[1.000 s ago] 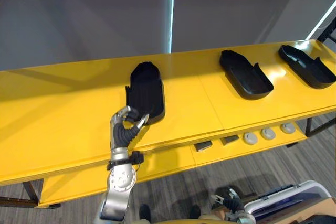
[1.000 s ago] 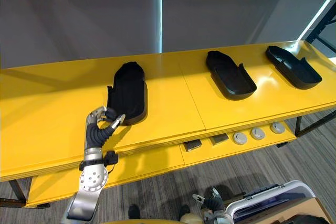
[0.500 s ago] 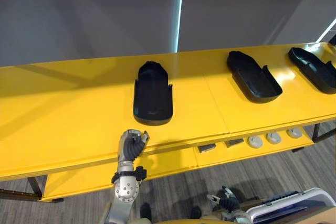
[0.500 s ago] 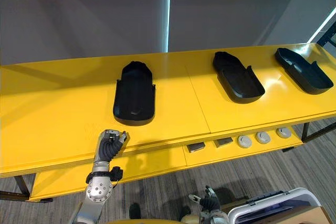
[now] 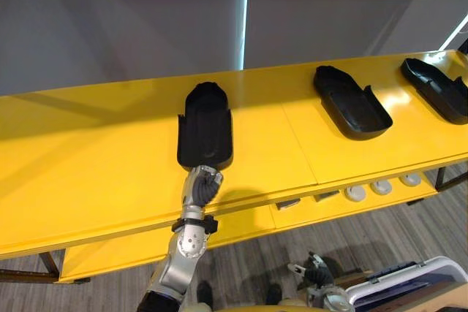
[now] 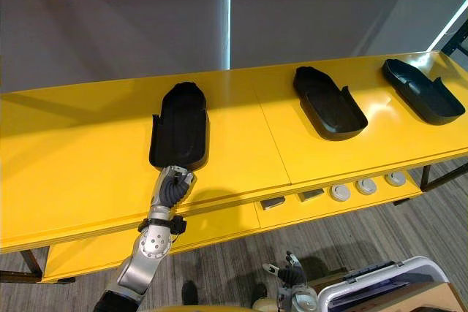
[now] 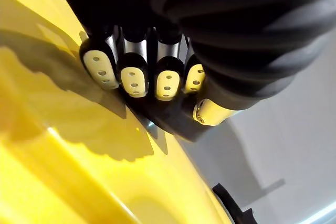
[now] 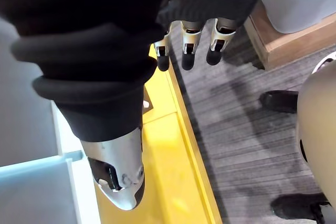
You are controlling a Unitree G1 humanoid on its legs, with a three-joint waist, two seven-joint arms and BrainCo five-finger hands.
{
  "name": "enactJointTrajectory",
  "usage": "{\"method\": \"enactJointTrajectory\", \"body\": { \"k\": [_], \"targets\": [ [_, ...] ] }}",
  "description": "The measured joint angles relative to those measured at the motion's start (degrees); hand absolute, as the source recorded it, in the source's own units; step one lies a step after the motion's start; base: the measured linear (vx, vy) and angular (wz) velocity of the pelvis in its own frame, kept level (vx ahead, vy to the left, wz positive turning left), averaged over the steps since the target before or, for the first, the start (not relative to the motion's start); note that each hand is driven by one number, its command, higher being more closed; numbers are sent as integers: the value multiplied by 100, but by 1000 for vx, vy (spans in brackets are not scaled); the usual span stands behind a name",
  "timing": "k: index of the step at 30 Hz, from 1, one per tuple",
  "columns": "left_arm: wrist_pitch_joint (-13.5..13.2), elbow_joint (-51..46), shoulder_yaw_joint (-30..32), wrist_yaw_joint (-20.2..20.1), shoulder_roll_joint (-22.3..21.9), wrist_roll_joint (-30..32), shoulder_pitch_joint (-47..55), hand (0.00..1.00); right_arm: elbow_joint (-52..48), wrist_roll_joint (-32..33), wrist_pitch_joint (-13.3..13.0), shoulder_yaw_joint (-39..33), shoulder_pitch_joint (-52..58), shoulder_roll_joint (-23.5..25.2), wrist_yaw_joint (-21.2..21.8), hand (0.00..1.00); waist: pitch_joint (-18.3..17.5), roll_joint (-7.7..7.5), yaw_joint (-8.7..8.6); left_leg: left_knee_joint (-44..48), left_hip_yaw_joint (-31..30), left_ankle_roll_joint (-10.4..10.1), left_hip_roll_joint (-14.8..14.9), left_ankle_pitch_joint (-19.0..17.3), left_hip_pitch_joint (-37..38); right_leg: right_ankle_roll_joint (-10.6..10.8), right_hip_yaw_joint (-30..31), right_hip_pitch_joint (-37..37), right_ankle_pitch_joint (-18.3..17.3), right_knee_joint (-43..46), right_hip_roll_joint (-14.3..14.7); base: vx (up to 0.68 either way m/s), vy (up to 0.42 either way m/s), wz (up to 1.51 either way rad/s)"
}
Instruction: Walk over and take plastic housings, then place them on the shelf
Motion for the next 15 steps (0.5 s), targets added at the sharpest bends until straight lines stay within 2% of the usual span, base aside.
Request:
{"method": "enactJointTrajectory", "body": {
  "k": [6,15],
  "targets": [
    [122,116,12,36,0,-4,-212,100,-1,-1,6,-5,-18,-1,0,0,1,3,-90,0,48,-2,2,-5,-5,5,65,-26,25,-27,7,2,-2,-5],
    [181,400,11,118,-6,-11,-552,100,-4,-7,9,-6,-43,0,1,0,1,4,-105,0,129,-5,5,-8,18,2,96,-13,40,-45,11,2,-1,-1]
  ]
}}
